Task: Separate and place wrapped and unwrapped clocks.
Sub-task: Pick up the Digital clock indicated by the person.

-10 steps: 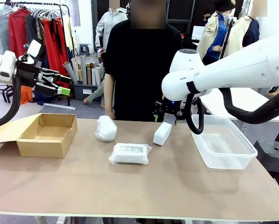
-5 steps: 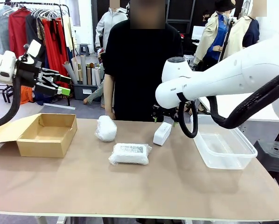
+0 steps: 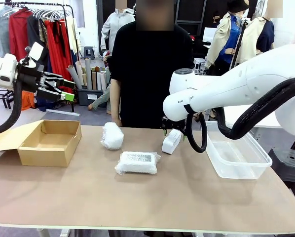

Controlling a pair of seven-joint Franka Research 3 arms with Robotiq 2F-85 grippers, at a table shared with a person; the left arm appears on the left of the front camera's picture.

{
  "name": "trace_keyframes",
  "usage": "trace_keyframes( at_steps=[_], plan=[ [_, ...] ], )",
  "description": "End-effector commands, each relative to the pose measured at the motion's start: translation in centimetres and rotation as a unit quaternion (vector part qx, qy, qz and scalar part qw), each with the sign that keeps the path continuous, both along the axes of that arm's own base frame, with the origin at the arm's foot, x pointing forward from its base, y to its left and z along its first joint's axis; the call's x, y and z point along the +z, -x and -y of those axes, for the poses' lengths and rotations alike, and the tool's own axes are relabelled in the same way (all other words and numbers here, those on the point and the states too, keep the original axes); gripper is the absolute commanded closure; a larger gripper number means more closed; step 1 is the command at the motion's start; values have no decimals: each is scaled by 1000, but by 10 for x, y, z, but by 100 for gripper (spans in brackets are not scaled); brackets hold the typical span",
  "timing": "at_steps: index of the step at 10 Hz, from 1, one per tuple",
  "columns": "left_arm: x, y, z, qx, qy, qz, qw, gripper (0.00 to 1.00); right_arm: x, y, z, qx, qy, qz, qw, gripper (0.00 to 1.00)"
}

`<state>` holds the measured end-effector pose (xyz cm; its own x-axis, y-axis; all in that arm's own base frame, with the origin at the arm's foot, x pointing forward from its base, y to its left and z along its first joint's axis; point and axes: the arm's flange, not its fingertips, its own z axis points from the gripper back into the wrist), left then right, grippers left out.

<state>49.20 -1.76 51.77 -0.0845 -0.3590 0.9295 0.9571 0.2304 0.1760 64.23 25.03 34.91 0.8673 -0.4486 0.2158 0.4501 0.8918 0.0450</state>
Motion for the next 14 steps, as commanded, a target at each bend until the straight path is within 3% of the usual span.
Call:
trace_keyframes(
  at_steps=[1, 3, 8, 9, 11, 14],
  plan=[
    [1, 1, 0, 5, -2, 3, 1000, 0, -5, -4, 4, -32, -12, 4, 999, 0],
    [1, 1, 0, 5, -2, 3, 1000, 0, -12, -4, 11, -26, -44, 4, 999, 4],
    [1, 1, 0, 5, -2, 3, 1000, 0, -17, -8, 16, -26, -61, -5, 998, 94],
    [1, 1, 0, 5, -2, 3, 1000, 0, -17, -9, 17, -27, -61, -5, 998, 100],
    [1, 1, 0, 5, -2, 3, 1000, 0, -16, -8, 17, -25, -62, -9, 998, 100],
    [1, 1, 0, 5, -2, 3, 1000, 0, 8, -4, 15, 33, -67, -18, 997, 100]
  ],
)
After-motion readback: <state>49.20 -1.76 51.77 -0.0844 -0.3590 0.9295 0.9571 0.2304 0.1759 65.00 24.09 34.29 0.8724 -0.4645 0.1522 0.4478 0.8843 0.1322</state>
